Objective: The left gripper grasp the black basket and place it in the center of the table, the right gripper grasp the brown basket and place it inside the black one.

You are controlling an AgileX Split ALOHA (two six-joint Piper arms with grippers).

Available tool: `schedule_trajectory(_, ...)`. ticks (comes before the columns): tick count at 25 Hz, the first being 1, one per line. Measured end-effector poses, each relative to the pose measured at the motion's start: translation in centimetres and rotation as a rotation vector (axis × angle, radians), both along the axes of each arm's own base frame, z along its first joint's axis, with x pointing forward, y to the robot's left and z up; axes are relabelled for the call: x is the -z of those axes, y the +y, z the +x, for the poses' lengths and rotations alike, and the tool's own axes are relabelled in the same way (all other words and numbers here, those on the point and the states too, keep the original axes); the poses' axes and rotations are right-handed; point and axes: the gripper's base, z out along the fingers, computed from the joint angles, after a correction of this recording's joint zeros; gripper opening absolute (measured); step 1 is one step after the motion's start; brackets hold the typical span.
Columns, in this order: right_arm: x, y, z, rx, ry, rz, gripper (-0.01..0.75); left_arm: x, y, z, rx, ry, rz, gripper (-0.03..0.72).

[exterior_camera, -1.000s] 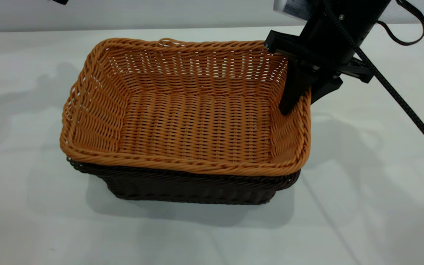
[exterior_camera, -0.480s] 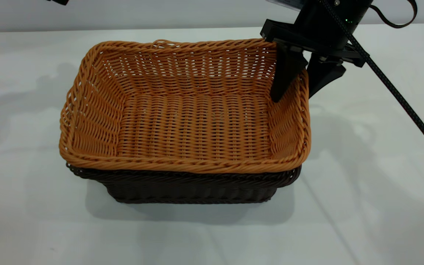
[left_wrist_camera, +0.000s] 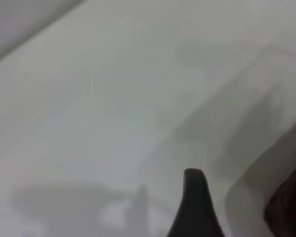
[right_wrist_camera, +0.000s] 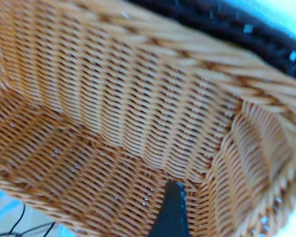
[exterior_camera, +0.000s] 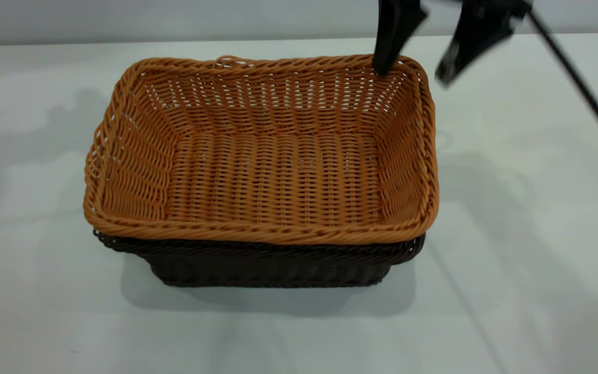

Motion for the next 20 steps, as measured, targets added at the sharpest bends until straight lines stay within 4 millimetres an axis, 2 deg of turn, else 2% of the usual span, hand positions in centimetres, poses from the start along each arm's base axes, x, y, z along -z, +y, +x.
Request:
schedule_trajectory(6,-8.3,-0.8,-2.1,-0.016,-0.18,0.039,0.59,-6.2,0.6,-2.6,-0.098,-0.016,0.08,0.488)
schedule_trajectory(10,-14.8,-1.7,-5.2,-0.03,-0.314,0.085,0.59,-10.1,0.9,-5.0,-0.196,0.003,0.104,0.488)
schedule_trajectory(16,-22.9,-3.8,-12.4,-0.08,-0.459,0.134,0.59,-15.1,0.4,-9.6,-0.251,0.066,0.067,0.488)
schedule_trajectory(20,-27.0,-5.4,-17.5,-0.085,-0.604,0.174,0.59,-17.5,0.3,-12.4,-0.279,0.089,0.079,0.488)
